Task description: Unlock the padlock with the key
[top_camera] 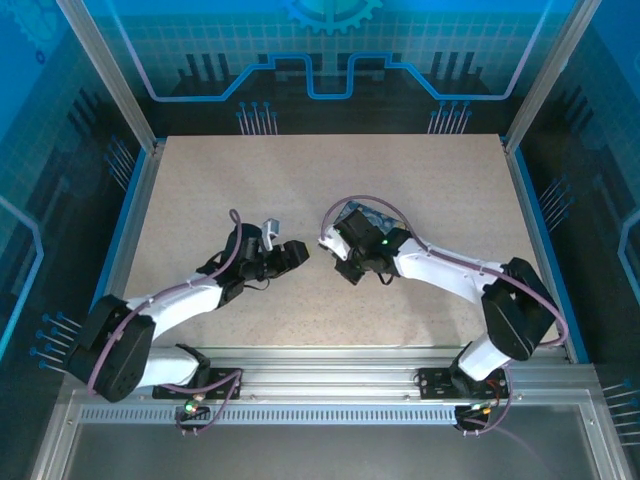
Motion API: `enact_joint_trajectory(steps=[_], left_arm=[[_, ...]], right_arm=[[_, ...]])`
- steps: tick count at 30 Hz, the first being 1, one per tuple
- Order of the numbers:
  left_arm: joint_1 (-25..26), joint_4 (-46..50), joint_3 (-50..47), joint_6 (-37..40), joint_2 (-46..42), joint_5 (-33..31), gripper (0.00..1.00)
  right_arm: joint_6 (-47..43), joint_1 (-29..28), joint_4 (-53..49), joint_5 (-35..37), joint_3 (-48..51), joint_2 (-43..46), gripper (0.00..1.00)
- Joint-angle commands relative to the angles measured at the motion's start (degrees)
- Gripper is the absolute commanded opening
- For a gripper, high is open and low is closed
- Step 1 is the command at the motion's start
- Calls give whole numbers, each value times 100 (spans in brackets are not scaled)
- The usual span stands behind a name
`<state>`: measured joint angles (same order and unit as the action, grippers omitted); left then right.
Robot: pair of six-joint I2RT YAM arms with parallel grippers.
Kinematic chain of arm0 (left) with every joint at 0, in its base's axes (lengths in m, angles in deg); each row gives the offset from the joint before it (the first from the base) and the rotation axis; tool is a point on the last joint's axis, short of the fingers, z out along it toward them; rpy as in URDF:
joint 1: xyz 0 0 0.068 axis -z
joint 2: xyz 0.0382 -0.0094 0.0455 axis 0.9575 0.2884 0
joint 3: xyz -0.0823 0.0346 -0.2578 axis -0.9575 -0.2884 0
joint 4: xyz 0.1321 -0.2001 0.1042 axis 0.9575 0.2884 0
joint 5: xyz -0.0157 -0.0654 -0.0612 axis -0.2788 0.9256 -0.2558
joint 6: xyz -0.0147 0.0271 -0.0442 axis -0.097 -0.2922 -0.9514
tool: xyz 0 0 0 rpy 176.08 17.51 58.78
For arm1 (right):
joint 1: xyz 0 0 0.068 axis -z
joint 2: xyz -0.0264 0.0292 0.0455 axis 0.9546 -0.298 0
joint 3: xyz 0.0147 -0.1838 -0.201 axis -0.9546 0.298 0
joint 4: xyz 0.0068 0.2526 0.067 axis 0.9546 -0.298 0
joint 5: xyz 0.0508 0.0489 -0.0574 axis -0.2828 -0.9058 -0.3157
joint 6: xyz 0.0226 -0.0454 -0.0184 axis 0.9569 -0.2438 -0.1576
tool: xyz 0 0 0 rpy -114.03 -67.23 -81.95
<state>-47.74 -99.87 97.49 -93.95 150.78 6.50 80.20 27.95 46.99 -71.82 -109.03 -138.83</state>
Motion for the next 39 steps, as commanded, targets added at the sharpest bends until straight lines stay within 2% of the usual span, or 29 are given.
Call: enact_joint_trajectory(steps=[1,7,8,16,22,28,39], left_arm=[[-122,860,-10,225,-422,-453,68],[-270,1696,216,506,-849,-874,81],[-309,1758,236,518,-877,-896,99],[-670,2201,327,481,-1047,-993,99],[-875,2408,310,475,-1215,-1060,99],[-941,2459,310,465,-1243,-1046,99],[-932,2811,553,752,-1256,-840,99]], right_arm=[[201,-254,164,-264,105,114,0],[362,-678,407,-334,112,-274,0],[387,-743,456,-348,97,-383,0],[649,-1063,804,-445,-154,-1192,0],[766,-1100,940,-458,-184,-1430,0],[896,-1110,860,-245,-164,-1316,24],[1250,-601,564,-271,238,-53,41]])
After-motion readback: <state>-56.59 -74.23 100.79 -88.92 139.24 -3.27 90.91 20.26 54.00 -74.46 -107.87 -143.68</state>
